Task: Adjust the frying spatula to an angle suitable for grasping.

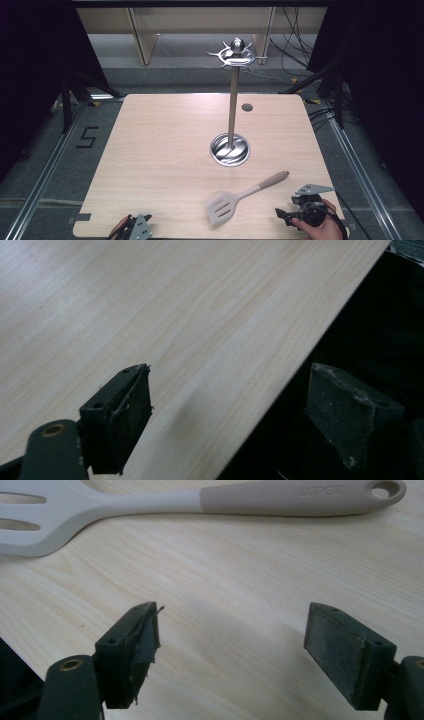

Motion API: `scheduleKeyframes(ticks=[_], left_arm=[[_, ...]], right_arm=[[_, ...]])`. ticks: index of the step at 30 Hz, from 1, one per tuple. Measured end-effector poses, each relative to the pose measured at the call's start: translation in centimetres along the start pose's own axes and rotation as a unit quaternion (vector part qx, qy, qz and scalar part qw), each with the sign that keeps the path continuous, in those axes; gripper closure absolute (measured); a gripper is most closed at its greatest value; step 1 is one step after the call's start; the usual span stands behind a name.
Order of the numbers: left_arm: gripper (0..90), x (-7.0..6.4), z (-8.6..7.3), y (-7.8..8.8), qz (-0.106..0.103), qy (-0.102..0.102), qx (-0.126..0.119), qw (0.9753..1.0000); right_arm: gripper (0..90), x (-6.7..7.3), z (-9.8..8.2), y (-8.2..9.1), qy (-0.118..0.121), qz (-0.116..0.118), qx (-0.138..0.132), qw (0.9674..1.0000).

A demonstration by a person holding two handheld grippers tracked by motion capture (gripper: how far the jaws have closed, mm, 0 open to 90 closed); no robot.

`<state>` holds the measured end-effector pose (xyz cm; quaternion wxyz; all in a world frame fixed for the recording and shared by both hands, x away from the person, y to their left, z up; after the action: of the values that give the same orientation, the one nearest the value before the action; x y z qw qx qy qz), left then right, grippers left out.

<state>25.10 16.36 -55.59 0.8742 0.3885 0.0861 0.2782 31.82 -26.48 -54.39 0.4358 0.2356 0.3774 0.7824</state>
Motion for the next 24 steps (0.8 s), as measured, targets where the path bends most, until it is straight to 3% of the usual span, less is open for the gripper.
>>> scheduleKeyframes(ticks=[2,3,5,6,7,9,11,12,15,17,21,24], left_arm=[[17.6,0.0,0.0,0.0,-0.001,0.002,-0.001,1.0],[17.5,0.0,0.0,0.0,0.001,0.002,0.0,1.0],[17.5,0.0,-0.1,-0.1,0.0,0.002,0.001,1.0],[17.5,0.1,-0.1,-0.1,0.001,0.0,0.004,1.0],[17.5,0.1,-0.1,-0.1,0.001,0.0,0.005,1.0],[17.5,0.2,0.0,0.0,0.007,-0.005,0.008,0.9999],[17.5,0.2,-0.1,0.0,0.006,-0.005,0.009,0.9999],[17.5,0.1,0.0,-0.1,0.004,-0.001,0.001,1.0],[17.6,0.2,-0.2,-0.2,-0.004,0.006,0.006,1.0],[17.6,0.4,-0.2,-0.1,0.006,0.0,0.011,0.9999],[17.6,0.2,-0.1,-0.1,0.001,0.006,0.005,1.0],[17.6,0.3,0.0,-0.1,0.01,0.011,-0.009,0.9999]], right_arm=[[23.3,0.2,0.1,0.1,-0.006,0.002,0.008,0.9999],[23.4,0.1,0.2,-0.1,0.006,-0.001,0.002,1.0],[23.4,0.4,0.2,0.1,-0.016,0.001,0.017,0.9997],[23.4,0.2,0.4,0.0,-0.003,0.003,0.008,1.0],[23.4,0.3,0.5,0.1,-0.017,0.0,0.014,0.9998],[23.3,0.1,0.7,-0.2,-0.01,0.0,0.008,0.9999],[22.4,0.5,0.8,-0.1,-0.044,0.003,0.031,0.9986],[20.9,0.4,0.9,-0.2,-0.05,-0.001,0.033,0.9982],[21.1,0.2,1.3,-0.5,-0.058,-0.007,0.029,0.9979],[20.9,0.3,1.4,-0.6,-0.068,0.003,0.029,0.9973],[20.1,0.3,1.9,-1.1,-0.083,0.008,0.039,0.9958],[20.5,0.3,2.7,-1.7,-0.074,0.003,0.038,0.9965]])
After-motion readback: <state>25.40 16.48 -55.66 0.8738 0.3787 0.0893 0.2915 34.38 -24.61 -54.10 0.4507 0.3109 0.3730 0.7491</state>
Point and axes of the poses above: each handheld gripper's, and its own axes: y roughly backward along the jaws, z roughly out of its top, x roughly to its left, the point moved 7 cm from there along -y, roughly forward along the jaws, and after that the axes turned 7 degrees about -z, right-handed, at the moved point
